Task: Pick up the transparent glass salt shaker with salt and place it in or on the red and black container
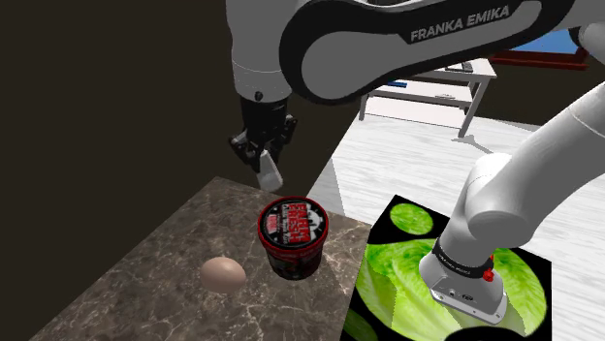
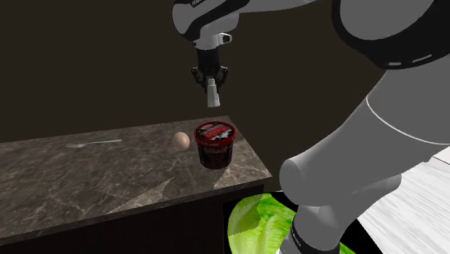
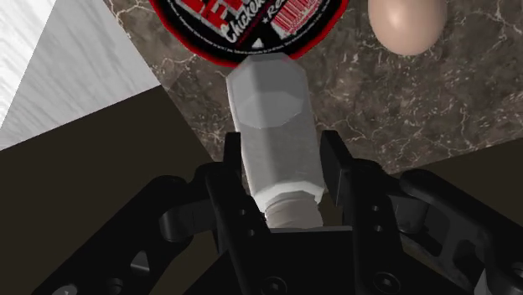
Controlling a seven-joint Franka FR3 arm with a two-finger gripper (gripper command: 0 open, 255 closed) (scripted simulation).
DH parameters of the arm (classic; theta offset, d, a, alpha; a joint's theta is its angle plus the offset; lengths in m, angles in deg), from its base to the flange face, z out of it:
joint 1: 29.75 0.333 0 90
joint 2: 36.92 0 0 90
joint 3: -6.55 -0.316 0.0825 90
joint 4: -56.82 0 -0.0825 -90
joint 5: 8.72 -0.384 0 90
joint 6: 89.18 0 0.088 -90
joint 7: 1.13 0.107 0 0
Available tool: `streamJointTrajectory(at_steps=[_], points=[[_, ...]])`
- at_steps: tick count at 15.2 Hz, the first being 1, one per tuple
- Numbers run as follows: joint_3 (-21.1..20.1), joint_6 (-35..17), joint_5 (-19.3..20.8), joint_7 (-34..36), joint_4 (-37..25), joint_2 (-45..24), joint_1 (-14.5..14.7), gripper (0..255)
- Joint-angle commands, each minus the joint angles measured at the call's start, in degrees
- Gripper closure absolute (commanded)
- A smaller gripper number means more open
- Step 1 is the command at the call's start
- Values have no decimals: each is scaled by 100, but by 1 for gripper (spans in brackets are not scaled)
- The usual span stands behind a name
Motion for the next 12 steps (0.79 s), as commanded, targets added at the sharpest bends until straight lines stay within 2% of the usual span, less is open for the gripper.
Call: streamJointTrajectory(at_steps=[1,4,12], points=[[48,72,-204,-22,365,473,133,255],[79,276,-459,22,790,1125,371,255],[-13,-330,-501,92,1393,1118,417,255]])
